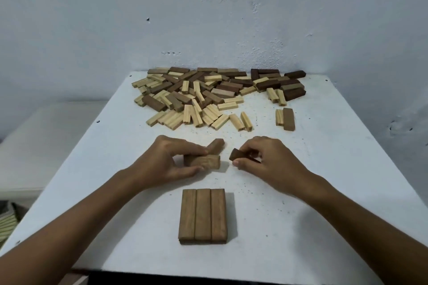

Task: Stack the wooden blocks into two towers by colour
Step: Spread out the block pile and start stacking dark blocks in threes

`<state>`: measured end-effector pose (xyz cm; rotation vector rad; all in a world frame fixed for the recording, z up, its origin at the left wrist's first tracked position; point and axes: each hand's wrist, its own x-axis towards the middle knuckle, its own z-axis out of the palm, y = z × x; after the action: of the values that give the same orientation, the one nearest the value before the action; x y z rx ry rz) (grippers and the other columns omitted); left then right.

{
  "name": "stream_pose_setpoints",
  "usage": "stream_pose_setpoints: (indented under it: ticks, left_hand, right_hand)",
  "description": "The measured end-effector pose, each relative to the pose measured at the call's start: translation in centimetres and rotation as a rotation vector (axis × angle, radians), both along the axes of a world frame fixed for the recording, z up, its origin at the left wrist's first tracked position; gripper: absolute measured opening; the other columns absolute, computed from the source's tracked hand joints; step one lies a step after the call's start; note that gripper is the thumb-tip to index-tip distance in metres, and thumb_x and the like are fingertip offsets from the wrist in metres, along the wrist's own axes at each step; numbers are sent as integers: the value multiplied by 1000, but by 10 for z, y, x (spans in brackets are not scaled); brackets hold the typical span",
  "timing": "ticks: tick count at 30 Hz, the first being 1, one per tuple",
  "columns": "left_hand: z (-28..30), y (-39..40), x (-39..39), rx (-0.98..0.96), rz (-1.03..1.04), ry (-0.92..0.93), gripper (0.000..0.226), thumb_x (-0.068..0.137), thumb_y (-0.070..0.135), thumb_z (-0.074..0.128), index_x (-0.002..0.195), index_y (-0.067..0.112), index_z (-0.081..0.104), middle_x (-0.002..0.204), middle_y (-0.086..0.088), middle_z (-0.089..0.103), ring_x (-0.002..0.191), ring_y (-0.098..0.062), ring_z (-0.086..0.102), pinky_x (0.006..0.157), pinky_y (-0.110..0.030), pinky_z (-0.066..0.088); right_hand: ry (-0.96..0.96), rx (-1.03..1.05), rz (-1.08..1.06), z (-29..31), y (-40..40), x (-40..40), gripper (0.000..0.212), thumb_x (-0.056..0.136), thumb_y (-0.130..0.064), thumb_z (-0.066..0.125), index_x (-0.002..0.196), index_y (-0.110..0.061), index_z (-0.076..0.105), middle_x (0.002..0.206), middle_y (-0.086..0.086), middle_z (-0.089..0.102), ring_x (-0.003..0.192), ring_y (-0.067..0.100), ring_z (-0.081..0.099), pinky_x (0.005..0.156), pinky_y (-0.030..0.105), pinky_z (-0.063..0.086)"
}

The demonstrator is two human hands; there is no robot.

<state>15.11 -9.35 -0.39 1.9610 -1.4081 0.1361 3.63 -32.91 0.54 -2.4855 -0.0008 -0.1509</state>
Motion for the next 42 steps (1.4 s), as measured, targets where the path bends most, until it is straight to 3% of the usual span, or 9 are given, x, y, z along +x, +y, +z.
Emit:
stream_pose_setpoints:
  ticks: [5,11,14,18,21,26,32,37,42]
  left_hand:
    - [-9,10,-5,-21,136,-36,42,80,43,69,105,11,75,95,-1,71,84,-12,65,66,-33,56]
    - [-10,7,-1,20,535,185,50,71,60,68,99,19,77,78,7,68,69,-6,59,59,-29,49]
    - [-8,9,2,67,468,235,59,72,68,60,102,20,76,83,11,69,75,-2,58,59,-17,43]
    - [0,23,11,176,225,262,60,71,61,61,114,21,71,105,8,63,93,-1,57,72,-9,42]
    - [-4,27,13,267,180,197,59,71,56,64,121,26,68,110,10,60,106,-2,52,85,-22,43]
    - [-8,7,6,255,200,143,66,71,71,60,120,27,69,101,13,60,100,-3,51,80,-31,43]
    - [-4,-8,-4,270,326,106,86,62,83,57,122,23,67,103,9,61,101,-8,50,88,-43,45]
    - [-3,-23,-11,320,428,-16,89,60,85,53,120,20,68,103,4,62,103,-14,46,85,-39,42]
    - [8,-30,-1,381,339,63,77,62,70,57,119,19,67,115,4,66,106,-17,43,84,-39,44]
  right_hand:
    - [-21,-36,-96,-4,9,6,34,83,-45,70,103,-16,70,85,-7,62,74,7,54,60,22,37]
    - [-25,119,-219,1,12,19,40,86,-39,69,119,-15,63,88,1,63,78,15,60,64,29,49]
    - [52,332,-172,7,6,21,36,88,-22,70,122,-16,61,106,5,63,69,17,64,55,26,50]
    - [255,356,15,19,-12,13,57,78,-4,76,129,-21,58,116,-1,64,75,15,71,67,27,57]
    - [264,260,57,15,-13,14,58,72,-7,82,124,-24,63,104,-2,70,79,7,68,65,20,51]
    - [91,150,40,6,5,19,50,67,-26,87,114,-22,70,110,-7,64,83,8,57,68,25,48]
    - [-17,25,-11,0,14,22,49,73,-44,79,114,-19,71,112,-7,60,94,8,56,77,30,51]
    - [-3,41,2,0,14,21,27,91,-28,65,115,-20,71,111,-3,59,82,1,50,74,25,43]
    - [54,47,12,1,16,15,34,90,-10,58,120,-22,68,100,-5,53,77,2,48,67,18,37]
